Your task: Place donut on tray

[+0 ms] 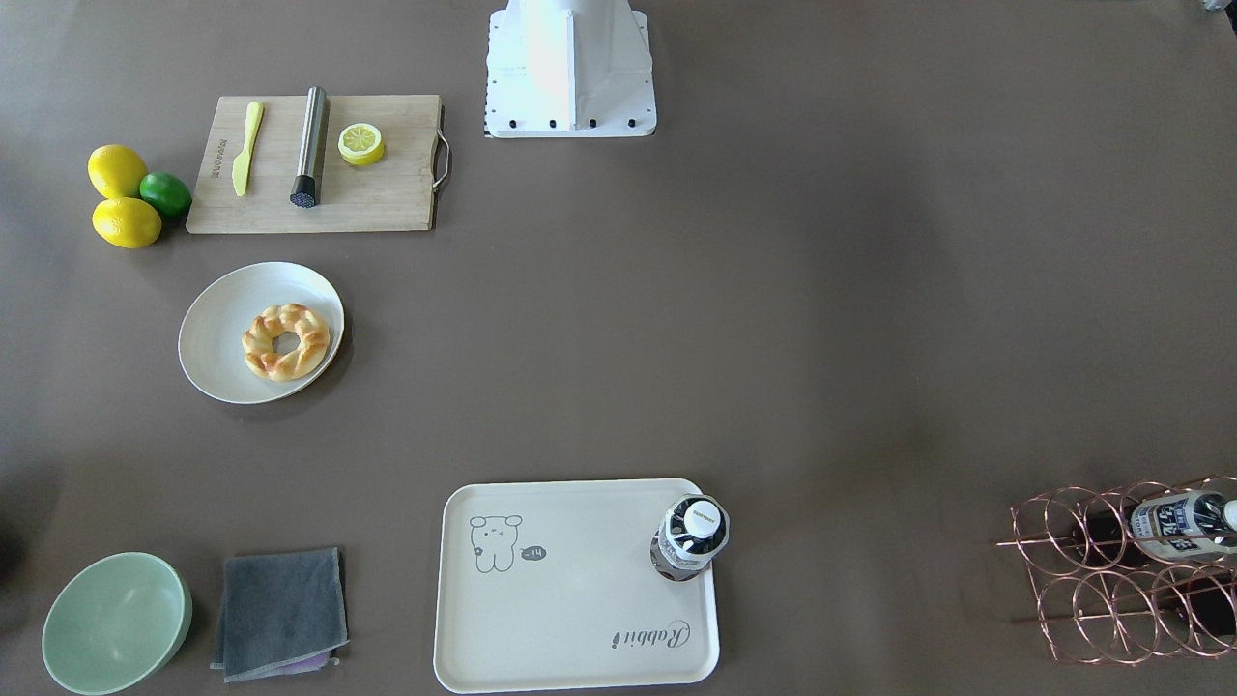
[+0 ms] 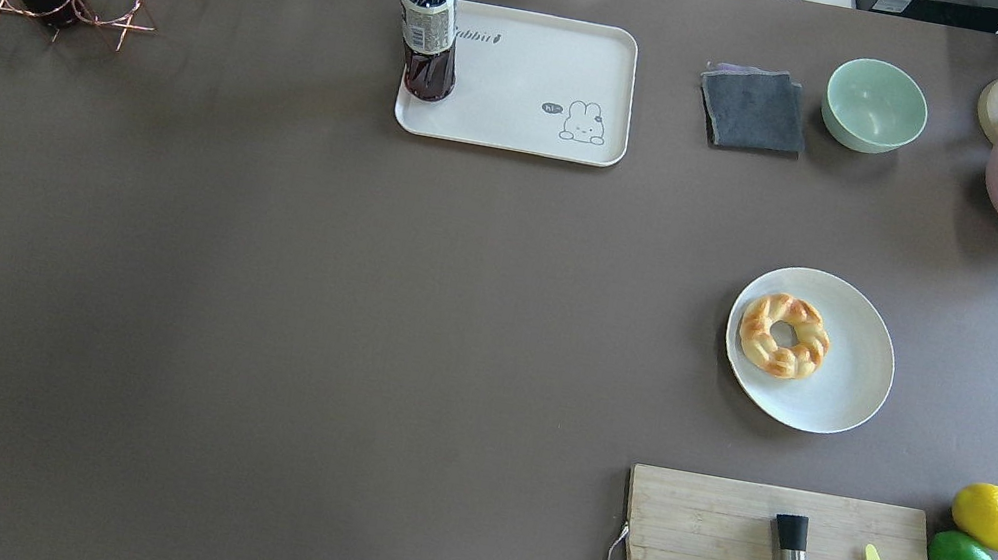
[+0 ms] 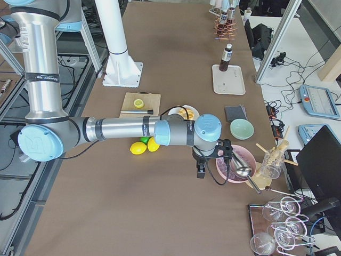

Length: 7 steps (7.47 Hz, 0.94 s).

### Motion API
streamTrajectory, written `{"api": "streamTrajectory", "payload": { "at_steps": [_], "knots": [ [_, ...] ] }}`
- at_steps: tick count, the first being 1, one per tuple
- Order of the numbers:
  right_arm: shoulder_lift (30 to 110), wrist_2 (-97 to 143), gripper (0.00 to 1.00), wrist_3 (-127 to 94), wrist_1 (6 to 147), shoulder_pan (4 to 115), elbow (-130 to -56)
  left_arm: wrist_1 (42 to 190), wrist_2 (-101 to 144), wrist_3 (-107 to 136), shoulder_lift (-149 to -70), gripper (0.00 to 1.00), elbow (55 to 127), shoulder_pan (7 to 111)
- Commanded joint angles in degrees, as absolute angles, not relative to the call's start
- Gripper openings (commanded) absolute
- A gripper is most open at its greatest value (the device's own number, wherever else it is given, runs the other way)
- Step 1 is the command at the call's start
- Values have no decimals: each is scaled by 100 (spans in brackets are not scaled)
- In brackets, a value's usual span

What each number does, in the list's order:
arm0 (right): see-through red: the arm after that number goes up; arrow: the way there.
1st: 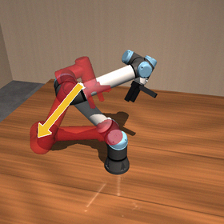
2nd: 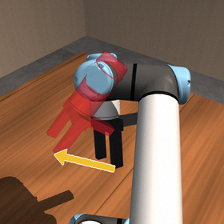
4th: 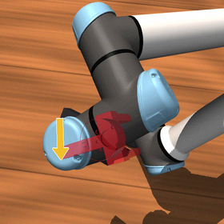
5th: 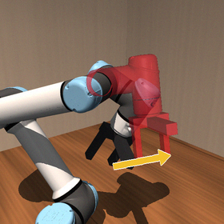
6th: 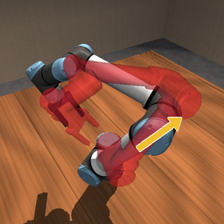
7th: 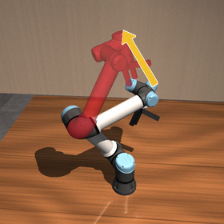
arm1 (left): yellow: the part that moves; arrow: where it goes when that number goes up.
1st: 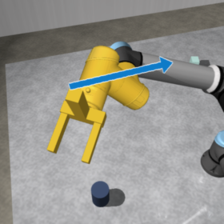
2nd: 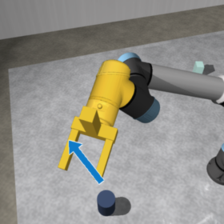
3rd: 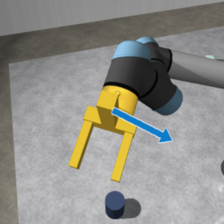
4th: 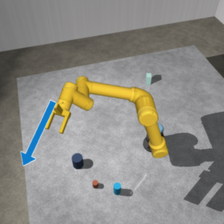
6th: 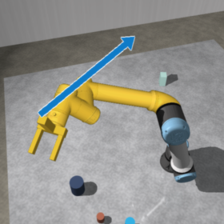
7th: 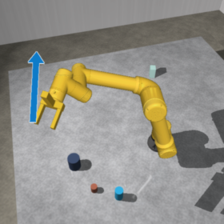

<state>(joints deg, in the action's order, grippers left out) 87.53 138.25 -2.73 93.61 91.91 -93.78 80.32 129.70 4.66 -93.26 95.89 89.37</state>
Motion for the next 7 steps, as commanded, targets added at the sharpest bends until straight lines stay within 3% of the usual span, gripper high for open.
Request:
{"api": "streamTrajectory", "payload": {
  "at_steps": [1, 7],
  "knots": [
    [8763, 13834, 100, -299, 9360, 9211, -9413, 8016, 13051, 466, -9334, 98, 9606, 8947],
    [8780, 13834, 100, -299, 9352, 9220, -9500, 8016, 13078, 492, -9211, 98, 9597, 8956]
  ]
}}
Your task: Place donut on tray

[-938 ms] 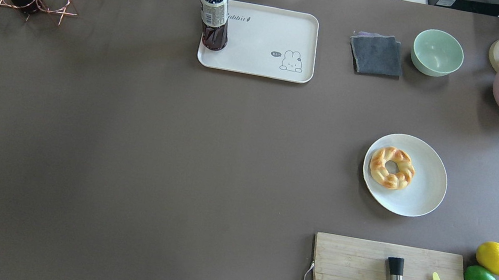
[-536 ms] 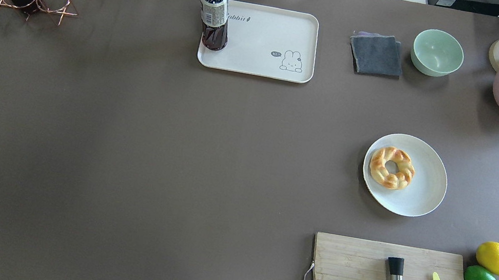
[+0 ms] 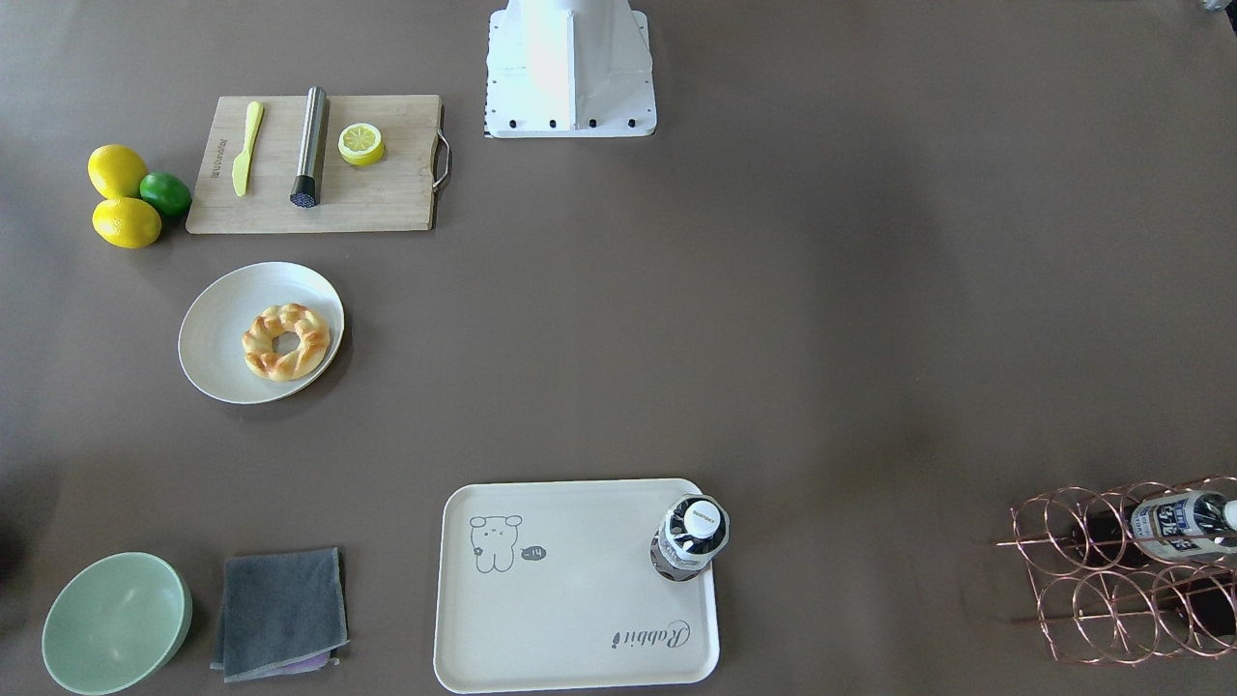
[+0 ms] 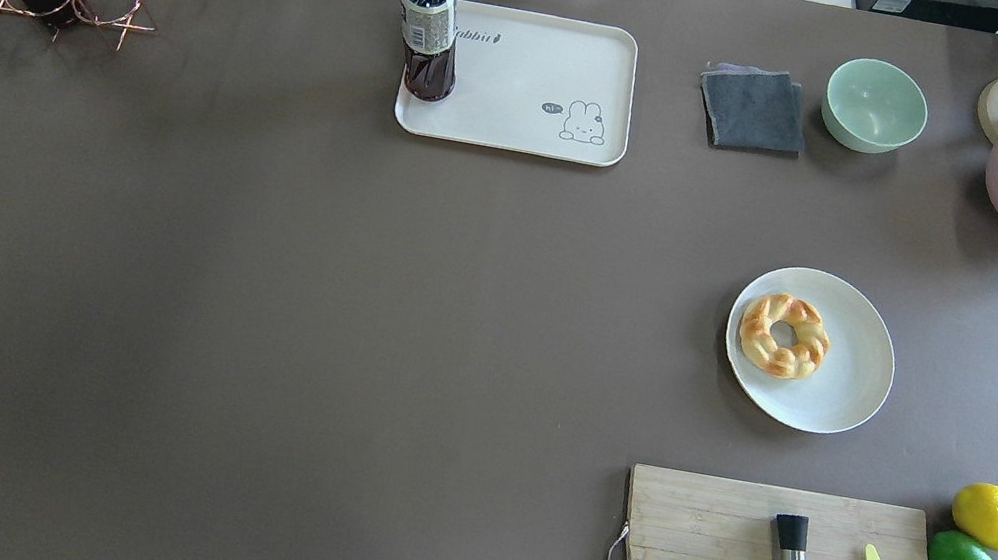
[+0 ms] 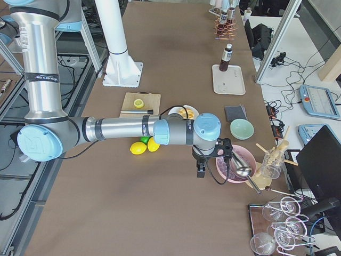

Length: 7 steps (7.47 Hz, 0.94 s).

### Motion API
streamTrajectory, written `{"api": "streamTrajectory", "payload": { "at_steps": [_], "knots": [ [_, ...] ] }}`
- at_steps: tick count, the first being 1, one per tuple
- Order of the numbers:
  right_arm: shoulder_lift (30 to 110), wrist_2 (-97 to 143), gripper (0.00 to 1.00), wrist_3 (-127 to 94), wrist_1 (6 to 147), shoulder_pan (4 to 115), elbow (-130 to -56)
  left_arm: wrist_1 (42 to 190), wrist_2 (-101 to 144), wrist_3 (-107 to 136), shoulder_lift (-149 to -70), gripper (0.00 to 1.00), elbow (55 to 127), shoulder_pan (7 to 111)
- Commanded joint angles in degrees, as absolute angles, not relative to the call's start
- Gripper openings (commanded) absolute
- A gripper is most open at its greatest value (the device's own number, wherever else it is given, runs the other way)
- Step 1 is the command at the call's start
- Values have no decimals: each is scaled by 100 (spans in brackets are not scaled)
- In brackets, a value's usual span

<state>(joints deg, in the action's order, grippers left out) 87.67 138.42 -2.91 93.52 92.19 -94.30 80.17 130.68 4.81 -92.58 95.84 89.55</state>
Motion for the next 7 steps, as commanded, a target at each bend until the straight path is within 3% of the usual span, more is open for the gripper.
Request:
{"api": "streamTrajectory", "payload": {
  "at_steps": [1, 7],
  "knots": [
    [8780, 13843, 100, -299, 9352, 9220, -9501, 8016, 13087, 510, -9133, 98, 9641, 8956],
    [8921, 13843, 100, -247, 9352, 9220, -9755, 8016, 13280, 519, -9123, 98, 9615, 8956]
  ]
}}
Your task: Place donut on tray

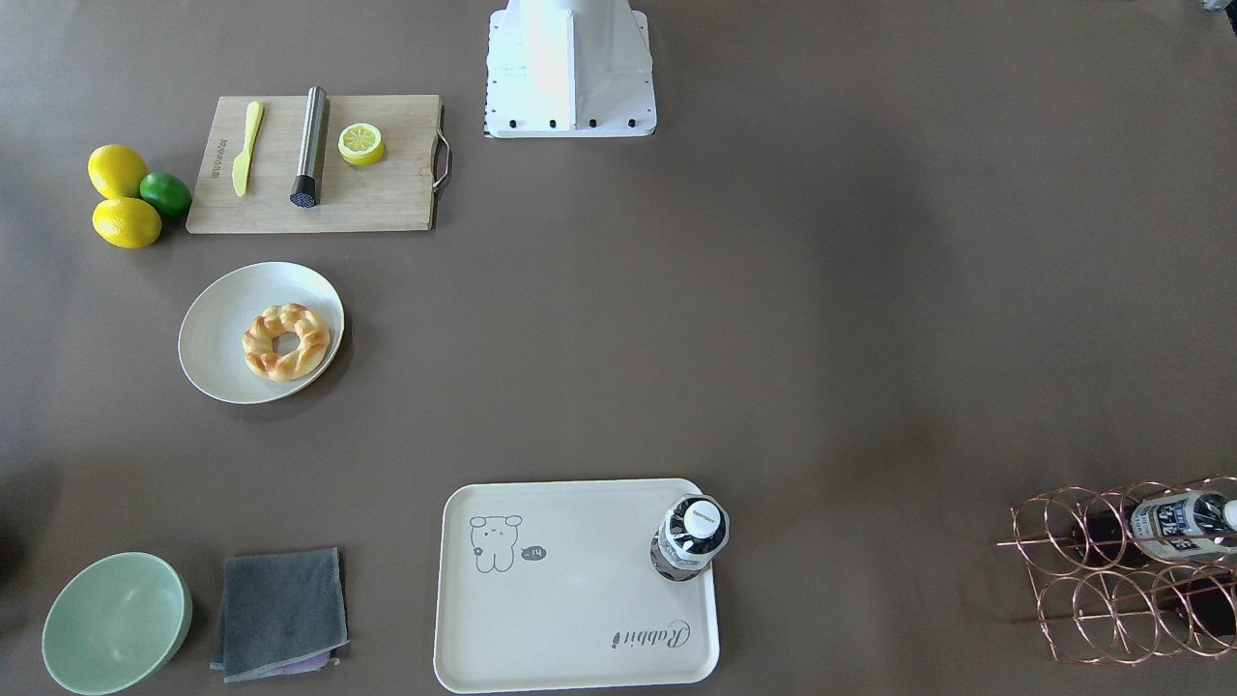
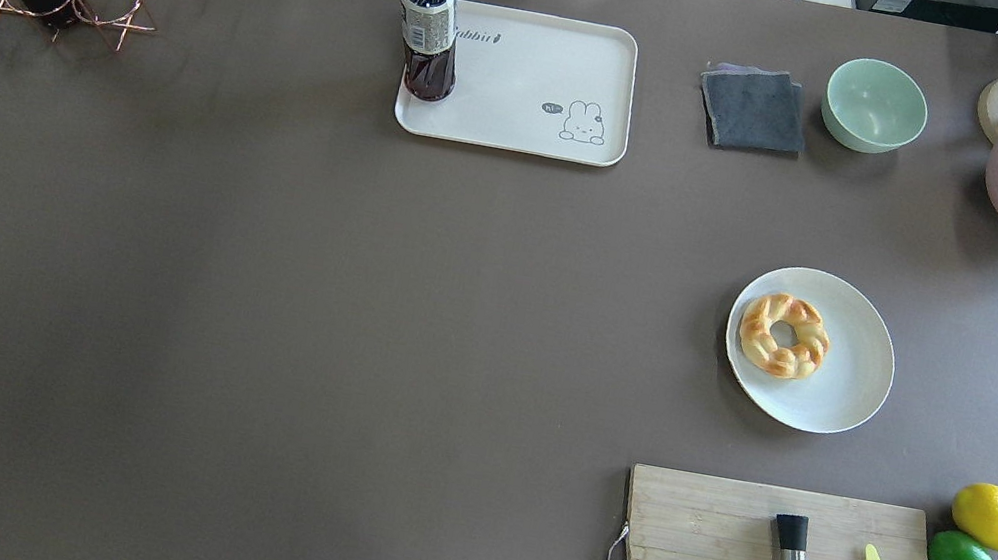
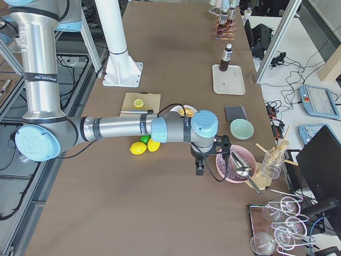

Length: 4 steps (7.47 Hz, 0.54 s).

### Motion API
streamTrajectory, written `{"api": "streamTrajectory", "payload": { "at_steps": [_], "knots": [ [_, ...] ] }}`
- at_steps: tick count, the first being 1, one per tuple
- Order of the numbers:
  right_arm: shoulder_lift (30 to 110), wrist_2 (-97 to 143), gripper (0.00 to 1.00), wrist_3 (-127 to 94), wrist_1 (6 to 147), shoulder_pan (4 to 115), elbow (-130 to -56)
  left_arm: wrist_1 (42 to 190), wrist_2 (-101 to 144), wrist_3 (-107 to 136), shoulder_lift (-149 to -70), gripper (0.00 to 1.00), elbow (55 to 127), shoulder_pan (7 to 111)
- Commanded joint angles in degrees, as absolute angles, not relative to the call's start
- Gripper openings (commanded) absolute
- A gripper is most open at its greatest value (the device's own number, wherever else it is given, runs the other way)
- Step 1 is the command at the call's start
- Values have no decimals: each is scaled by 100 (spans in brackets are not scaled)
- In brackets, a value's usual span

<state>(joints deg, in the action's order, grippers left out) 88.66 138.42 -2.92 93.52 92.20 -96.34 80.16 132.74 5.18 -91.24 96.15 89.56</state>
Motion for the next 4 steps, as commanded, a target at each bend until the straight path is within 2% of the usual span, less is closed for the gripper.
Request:
{"api": "streamTrajectory", "payload": {
  "at_steps": [1, 4],
  "knots": [
    [8930, 13825, 100, -255, 9343, 9211, -9747, 8016, 13280, 519, -9123, 98, 9607, 8956],
    [8947, 13790, 100, -299, 9343, 9123, -9738, 8016, 13280, 519, -9123, 98, 9598, 8956]
  ]
}}
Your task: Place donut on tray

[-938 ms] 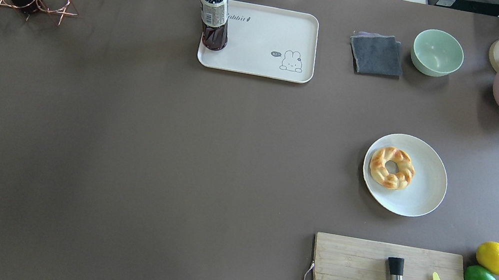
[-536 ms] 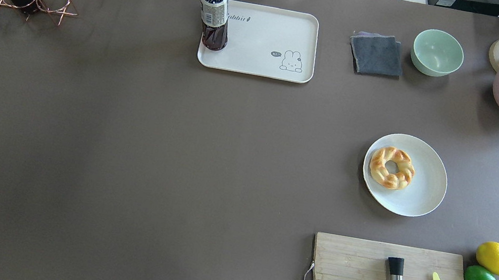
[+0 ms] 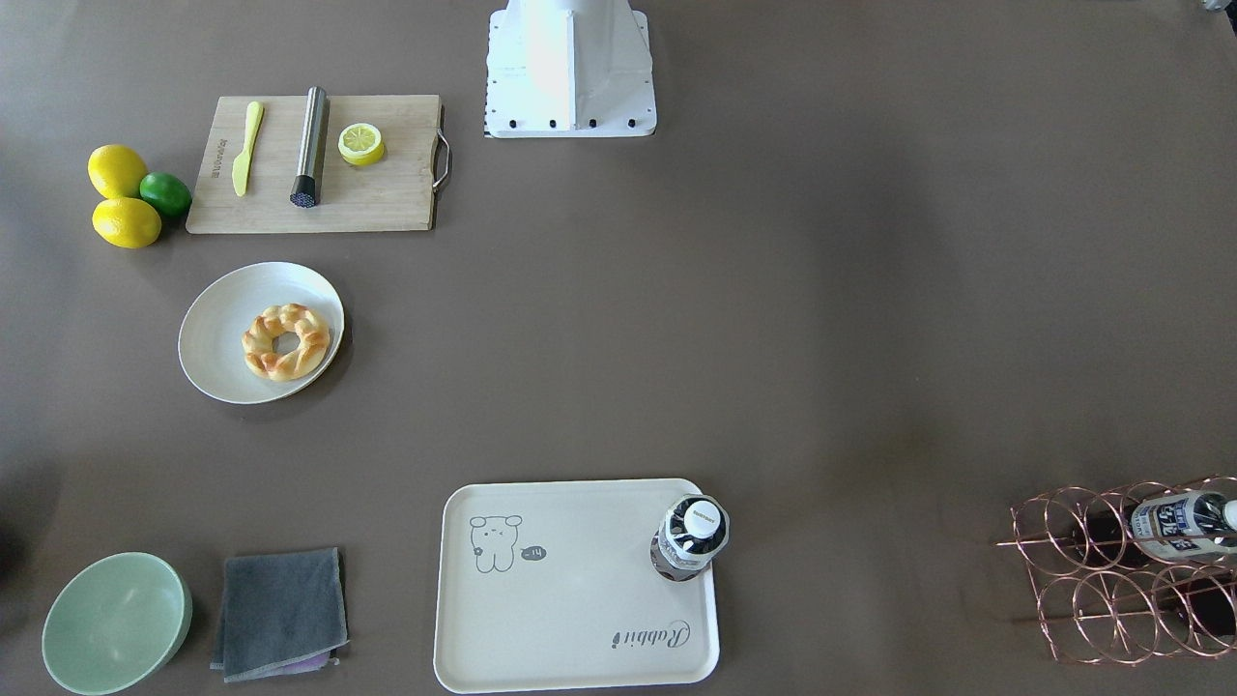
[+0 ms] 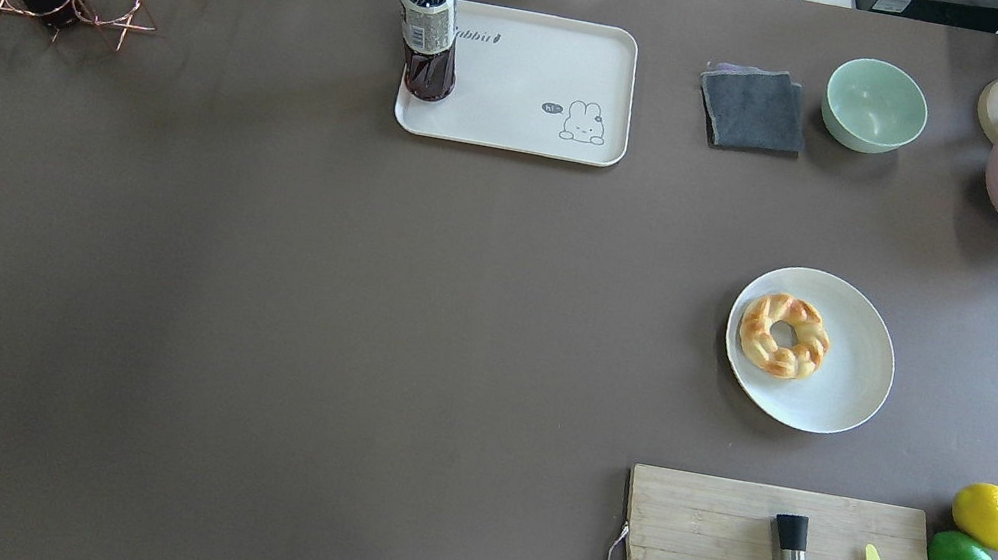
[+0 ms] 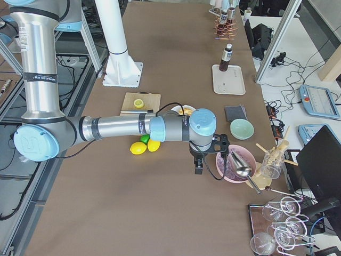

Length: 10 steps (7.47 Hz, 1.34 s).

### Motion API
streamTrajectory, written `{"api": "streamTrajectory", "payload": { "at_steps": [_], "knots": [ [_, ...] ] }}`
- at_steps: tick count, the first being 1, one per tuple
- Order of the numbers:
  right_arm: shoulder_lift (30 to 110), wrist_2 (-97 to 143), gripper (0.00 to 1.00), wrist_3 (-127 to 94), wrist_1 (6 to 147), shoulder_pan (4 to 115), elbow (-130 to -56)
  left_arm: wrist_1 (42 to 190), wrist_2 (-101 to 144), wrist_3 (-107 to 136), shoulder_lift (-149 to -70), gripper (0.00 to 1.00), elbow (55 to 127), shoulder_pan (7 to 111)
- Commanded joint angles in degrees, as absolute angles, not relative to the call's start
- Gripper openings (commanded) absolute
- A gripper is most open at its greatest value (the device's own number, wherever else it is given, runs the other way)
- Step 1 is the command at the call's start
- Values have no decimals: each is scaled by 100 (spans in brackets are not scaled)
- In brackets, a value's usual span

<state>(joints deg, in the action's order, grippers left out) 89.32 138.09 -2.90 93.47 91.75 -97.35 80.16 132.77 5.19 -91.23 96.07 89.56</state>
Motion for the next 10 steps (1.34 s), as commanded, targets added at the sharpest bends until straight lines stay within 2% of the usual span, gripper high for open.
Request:
{"api": "streamTrajectory", "payload": {
  "at_steps": [1, 7, 10],
  "knots": [
    [8939, 13790, 100, -325, 9343, 9071, -9756, 8016, 13272, 519, -9123, 98, 9598, 8956],
    [9174, 13632, 100, -2265, 7606, 8131, -9773, 8024, 13254, 519, -9149, 98, 9606, 8947],
    [9343, 13151, 100, -4212, 5894, 7105, -9756, 8024, 13245, 527, -9149, 98, 9607, 8947]
  ]
}}
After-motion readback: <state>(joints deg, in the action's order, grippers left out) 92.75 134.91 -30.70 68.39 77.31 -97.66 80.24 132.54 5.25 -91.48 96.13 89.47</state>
